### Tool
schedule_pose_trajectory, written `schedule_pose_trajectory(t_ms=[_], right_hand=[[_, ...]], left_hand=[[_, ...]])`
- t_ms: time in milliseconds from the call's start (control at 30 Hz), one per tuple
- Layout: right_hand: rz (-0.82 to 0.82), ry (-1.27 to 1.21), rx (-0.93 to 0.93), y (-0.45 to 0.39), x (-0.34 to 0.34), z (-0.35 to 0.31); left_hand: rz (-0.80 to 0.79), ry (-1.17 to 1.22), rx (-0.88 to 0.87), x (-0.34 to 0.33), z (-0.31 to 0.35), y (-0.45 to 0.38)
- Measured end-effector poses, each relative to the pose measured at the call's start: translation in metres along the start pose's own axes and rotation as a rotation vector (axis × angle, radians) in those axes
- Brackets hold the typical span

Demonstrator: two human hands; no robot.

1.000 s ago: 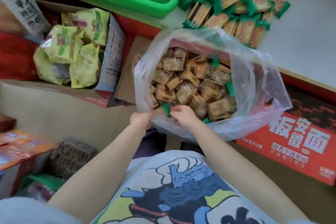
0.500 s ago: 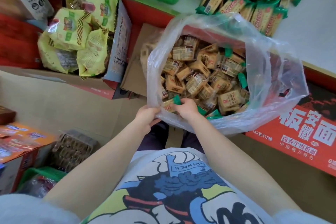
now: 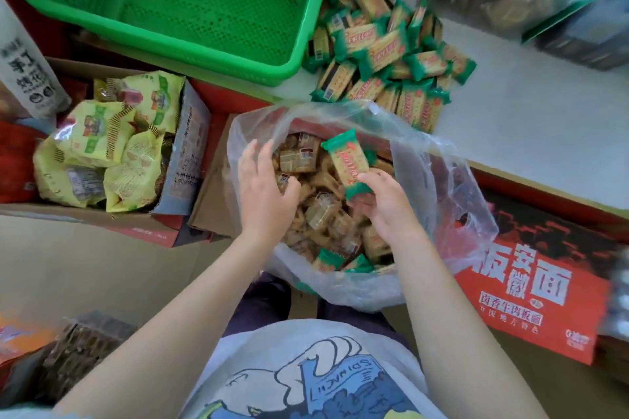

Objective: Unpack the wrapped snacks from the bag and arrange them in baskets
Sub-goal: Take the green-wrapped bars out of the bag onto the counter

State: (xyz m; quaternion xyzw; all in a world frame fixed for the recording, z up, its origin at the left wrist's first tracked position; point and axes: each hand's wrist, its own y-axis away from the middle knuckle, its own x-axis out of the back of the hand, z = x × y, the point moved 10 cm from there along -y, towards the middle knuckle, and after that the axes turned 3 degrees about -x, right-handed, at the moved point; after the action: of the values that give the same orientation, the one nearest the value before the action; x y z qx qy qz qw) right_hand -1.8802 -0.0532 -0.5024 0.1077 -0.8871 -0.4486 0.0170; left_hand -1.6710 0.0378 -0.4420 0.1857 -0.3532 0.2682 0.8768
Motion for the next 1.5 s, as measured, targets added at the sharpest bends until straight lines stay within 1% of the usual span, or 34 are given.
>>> schedule_pose_trajectory(t_ms=[67,133,167,233,333,400,467,600,633,667,733,800,833,867,933,1000,1033,1067,1100,1133,1167,1200,1267,1367,1433,1500], right_hand=[[-0.009,-0.109,0.073,-0.006,0.011,-0.037],[0.019,-0.128,0.124,-0.015,0.024,-0.073],[0.036,-0.137,0.147,-0.021,0.030,-0.089],[0.081,-0.171,0.187,-0.036,0.040,-0.119],[0.151,-0.107,0.226,-0.059,0.048,-0.152],[0.164,0.050,0.233,-0.075,0.048,-0.165],[0.207,0.323,0.282,-0.083,0.050,-0.175],[0.380,1.062,0.602,-0.073,0.042,-0.193],[0.402,1.205,0.632,-0.075,0.038,-0.192],[0.384,1.307,0.616,-0.080,0.034,-0.188],[0.289,1.429,0.538,-0.093,0.027,-0.180],[0.245,1.442,0.513,-0.096,0.024,-0.180],[0.264,1.399,0.539,-0.091,0.025,-0.185],[0.305,1.333,0.590,-0.082,0.027,-0.191],[0.372,1.163,0.766,-0.049,0.026,-0.199],[0.330,0.983,0.964,-0.006,0.020,-0.187],[0.253,0.905,0.978,0.011,0.018,-0.172],[0.166,0.860,0.896,0.018,0.017,-0.151],[0.077,0.848,0.753,0.019,0.016,-0.124],[-0.007,0.875,0.586,0.014,0.015,-0.091],[-0.076,0.948,0.440,0.008,0.016,-0.056],[-0.126,1.042,0.330,0.001,0.018,-0.023],[-0.169,1.160,0.190,-0.008,0.024,0.028],[-0.203,1.150,0.065,-0.014,0.028,0.081],[-0.203,1.161,0.015,-0.016,0.030,0.103],[-0.132,1.207,0.046,-0.018,0.036,0.111]], left_hand=[[-0.065,-0.112,-0.185,-0.023,0.037,-0.027],[-0.226,-0.212,-0.266,-0.060,0.062,-0.047],[-0.313,-0.266,-0.268,-0.078,0.068,-0.055],[-0.437,-0.369,-0.247,-0.107,0.072,-0.065],[-0.524,-0.447,-0.180,-0.130,0.067,-0.075],[-0.529,-0.476,-0.159,-0.135,0.066,-0.079],[-0.524,-0.500,-0.158,-0.137,0.067,-0.080],[-0.516,-0.516,-0.150,-0.137,0.070,-0.083],[-0.513,-0.520,-0.148,-0.136,0.070,-0.084],[-0.510,-0.529,-0.147,-0.136,0.072,-0.086],[-0.515,-0.544,-0.144,-0.136,0.072,-0.086],[-0.532,-0.543,-0.141,-0.137,0.070,-0.084],[-0.541,-0.538,-0.143,-0.138,0.069,-0.082],[-0.548,-0.532,-0.147,-0.138,0.069,-0.081],[-0.564,-0.512,-0.155,-0.140,0.067,-0.079],[-0.578,-0.431,-0.139,-0.139,0.064,-0.073],[-0.554,-0.373,-0.138,-0.134,0.063,-0.068],[-0.500,-0.324,-0.163,-0.127,0.063,-0.061],[-0.427,-0.298,-0.205,-0.118,0.064,-0.051],[-0.375,-0.285,-0.239,-0.111,0.062,-0.036],[-0.378,-0.274,-0.253,-0.109,0.055,-0.017],[-0.447,-0.266,-0.243,-0.113,0.044,0.004],[-0.669,-0.328,-0.224,-0.134,0.015,0.049],[-0.916,-0.562,-0.250,-0.154,-0.036,0.096],[-1.023,-0.615,-0.221,-0.156,-0.063,0.111],[-1.050,-0.607,-0.212,-0.152,-0.075,0.115]])
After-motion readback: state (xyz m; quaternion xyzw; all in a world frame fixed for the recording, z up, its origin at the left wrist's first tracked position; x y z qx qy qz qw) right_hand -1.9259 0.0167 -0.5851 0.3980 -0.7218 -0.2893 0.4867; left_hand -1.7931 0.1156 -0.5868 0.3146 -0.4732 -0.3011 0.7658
